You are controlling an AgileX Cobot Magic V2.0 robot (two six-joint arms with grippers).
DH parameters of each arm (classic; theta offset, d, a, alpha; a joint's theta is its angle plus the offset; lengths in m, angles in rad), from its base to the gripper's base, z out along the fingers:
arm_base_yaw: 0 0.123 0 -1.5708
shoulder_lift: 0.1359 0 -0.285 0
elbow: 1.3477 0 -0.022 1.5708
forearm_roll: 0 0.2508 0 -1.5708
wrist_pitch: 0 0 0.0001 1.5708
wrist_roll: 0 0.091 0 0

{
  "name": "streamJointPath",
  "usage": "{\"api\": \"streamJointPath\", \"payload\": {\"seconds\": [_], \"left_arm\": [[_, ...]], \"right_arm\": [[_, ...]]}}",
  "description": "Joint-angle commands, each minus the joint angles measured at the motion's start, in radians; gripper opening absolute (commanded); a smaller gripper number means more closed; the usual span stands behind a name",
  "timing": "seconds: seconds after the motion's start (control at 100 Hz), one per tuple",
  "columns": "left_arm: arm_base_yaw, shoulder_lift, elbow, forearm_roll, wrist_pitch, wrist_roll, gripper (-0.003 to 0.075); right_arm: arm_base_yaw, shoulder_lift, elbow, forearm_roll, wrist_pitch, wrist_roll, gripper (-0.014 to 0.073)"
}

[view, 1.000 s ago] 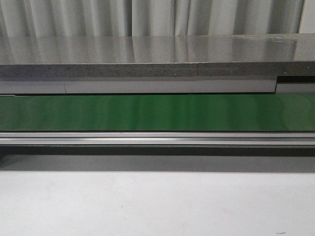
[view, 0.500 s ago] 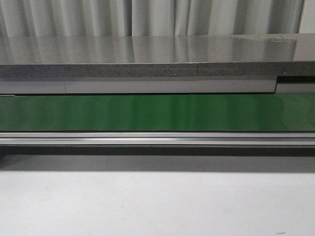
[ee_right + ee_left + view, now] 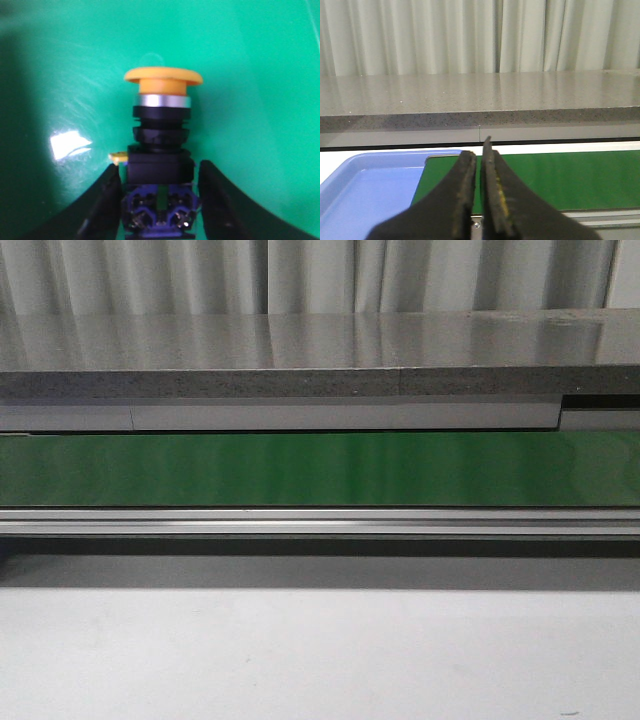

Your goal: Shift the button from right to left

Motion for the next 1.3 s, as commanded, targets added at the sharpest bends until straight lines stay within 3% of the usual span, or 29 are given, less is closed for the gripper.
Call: {"api": "streamJointPath", "payload": {"seconds": [0.0, 0.37, 0.59, 0.89, 1.29], "left_arm": [[-0.009, -0.037, 0.041, -0.009, -0.089, -0.009, 0.0005], [-0.009, -0.037, 0.041, -0.009, -0.089, -0.009, 0.0005], [-0.009, -0.037, 0.041, -0.009, -0.089, -0.009, 0.0005], [-0.009, -0.037, 0.041, -0.009, -0.089, -0.009, 0.0005], [-0.009, -0.037, 0.041, -0.009, -0.089, -0.009, 0.0005]], "right_arm": [[-0.006, -0.022, -0.015, -0.025, -0.037, -0.008, 0.0203], [0.008, -0.234, -0.015, 0.015, -0.030, -0.008, 0.0203], [0.097, -0.340, -0.015, 0.069, 0.074, -0.008, 0.0203], [0.265, -0.351, -0.015, 0.069, 0.173, -0.008, 0.0203], [0.286, -0.347, -0.014, 0.073, 0.238, -0.008, 0.0217]]}}
